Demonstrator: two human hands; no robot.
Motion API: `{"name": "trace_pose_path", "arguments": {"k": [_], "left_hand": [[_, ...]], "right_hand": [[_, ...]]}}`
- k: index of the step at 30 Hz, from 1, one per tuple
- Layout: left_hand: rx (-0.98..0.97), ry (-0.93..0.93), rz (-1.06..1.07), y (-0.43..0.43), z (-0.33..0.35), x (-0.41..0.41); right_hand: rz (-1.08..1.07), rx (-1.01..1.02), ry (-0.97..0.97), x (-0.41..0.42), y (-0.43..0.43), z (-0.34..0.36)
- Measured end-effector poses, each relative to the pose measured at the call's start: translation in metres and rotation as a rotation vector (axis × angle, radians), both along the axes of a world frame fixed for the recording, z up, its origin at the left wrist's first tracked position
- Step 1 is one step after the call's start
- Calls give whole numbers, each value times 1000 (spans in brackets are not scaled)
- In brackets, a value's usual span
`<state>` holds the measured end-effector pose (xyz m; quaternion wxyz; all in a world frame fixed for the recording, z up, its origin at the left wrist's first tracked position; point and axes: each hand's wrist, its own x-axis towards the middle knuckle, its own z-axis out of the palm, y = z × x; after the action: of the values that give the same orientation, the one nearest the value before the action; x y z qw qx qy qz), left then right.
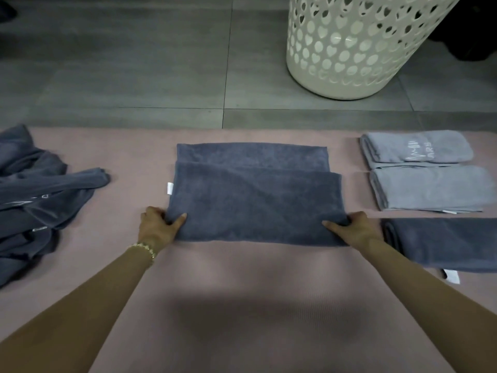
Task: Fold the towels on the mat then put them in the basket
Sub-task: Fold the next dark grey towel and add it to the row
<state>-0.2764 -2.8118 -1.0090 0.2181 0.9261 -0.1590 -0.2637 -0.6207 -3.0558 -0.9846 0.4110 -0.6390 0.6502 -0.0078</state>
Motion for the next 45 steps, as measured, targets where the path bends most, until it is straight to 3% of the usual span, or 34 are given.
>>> {"name": "trace_pose_path", "arguments": {"k": [2,5,10,14,18,20,22,24,27,30,32,36,40,45], "left_hand": [[-15,11,32,-9,4,-7],[-126,150,187,-24,16,-15],[-447,334,249,-13,37,-20],[-380,391,175,44,49,-29],[-236,452,52,120,50,-64],[-139,420,-24,145,38,-74],[-8,274,-161,154,27,-71],[-23,120,-186,148,21,-61],[-158,7,-169,124,22,-51],[-104,-207,-480,95,25,-44],[-60,-237,-560,81,28,-43],[47,-216,-481,75,26,-31],[-369,160,-119,81,35,-42],[-641,173,102,85,41,-44]], "right_hand": [[-30,47,27,9,2,1],[-155,154,-127,19,6,5],[-158,42,-322,12,28,29],[-101,105,-470,-29,66,45],[-60,159,-409,-83,130,33],[-37,155,-359,-99,152,20],[3,107,-289,-105,156,9],[35,49,-229,-104,148,2],[-84,-24,-259,-94,129,0],[-236,-36,-316,-82,112,-1],[-299,-8,-355,-78,106,-4],[-255,23,-332,-76,107,-7],[-209,-46,-446,-72,113,7],[-136,-161,-538,-56,110,30]]}}
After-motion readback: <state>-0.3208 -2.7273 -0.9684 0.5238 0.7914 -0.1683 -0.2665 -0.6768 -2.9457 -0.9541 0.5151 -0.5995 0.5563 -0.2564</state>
